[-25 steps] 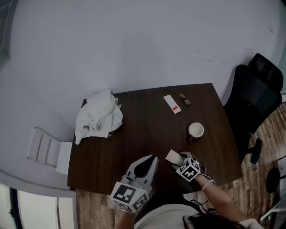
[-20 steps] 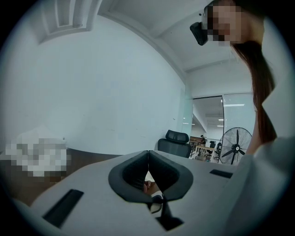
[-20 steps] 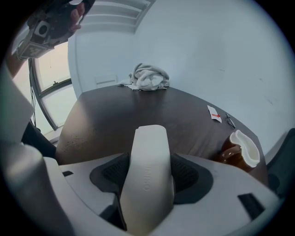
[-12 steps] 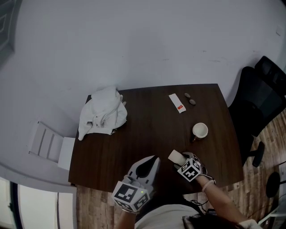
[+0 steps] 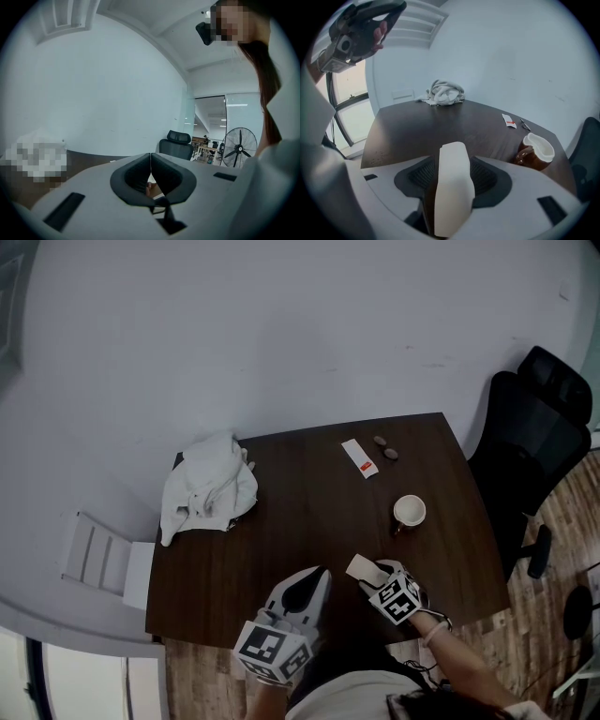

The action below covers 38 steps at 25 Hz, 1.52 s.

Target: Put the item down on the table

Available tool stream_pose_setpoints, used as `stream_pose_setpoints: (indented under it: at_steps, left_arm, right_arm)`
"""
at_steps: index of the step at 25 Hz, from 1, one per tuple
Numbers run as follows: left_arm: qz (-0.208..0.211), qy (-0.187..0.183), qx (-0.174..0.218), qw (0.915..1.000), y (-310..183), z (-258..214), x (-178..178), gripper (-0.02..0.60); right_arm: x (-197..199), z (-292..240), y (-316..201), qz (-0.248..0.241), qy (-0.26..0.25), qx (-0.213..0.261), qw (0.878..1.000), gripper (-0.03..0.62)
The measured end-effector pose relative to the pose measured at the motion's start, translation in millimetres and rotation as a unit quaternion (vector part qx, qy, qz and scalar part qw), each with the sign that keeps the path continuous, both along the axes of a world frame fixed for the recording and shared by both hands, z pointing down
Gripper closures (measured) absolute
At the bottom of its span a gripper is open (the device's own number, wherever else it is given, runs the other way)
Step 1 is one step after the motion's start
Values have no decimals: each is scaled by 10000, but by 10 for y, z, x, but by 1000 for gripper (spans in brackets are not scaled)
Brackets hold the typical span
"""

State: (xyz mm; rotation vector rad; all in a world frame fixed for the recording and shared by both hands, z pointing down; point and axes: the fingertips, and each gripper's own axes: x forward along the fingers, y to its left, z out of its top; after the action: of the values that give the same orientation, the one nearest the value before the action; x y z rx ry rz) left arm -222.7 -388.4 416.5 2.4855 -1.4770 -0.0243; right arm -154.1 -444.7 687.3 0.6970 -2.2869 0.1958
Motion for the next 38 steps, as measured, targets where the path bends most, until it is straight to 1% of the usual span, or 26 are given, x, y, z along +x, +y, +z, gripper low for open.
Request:
stream_pose_setpoints:
  at_steps: [2,6,9,11,14,21,30,34,38]
  left_arm:
    - [5,-21,24,10000,22,11,13,561]
    - [-11,-66,42,10000,58,33,26,563]
    - [-88,-105,52,9999,66,14,13,561]
    - [-137,-260,88,9995,74,25,13,563]
    - [-166,-460,123,9987,76,25,35,561]
    - [-129,-365,181,9991,84,-46,127,563]
    - [71,-347,269,9990,39,-130,336,562]
    - [81,-364,312,9988,-18,-183,386,563]
    - [81,-410,342,9985,-74,-203,403,563]
  right_arm:
    - [15,-112,10,121,-169,82,9997,368]
    - [55,-366,49,433,-516,162,9976,387]
    - [63,-610,38,575,-800,442,9942,426]
    - [75,-798,54,670,-974,564,9914,443]
    - [101,-1066,96,792,-1189,608,9879,461]
    - [234,-1614,136,1082,-1653,992,9753,516]
    - [436,-2102,155,1300,-1945,1385,9623,581]
    - [526,-2280,160,1343,-2076,1517,9570,585]
    - [631,-2437,136,1479,-2239,1661,9489,586]
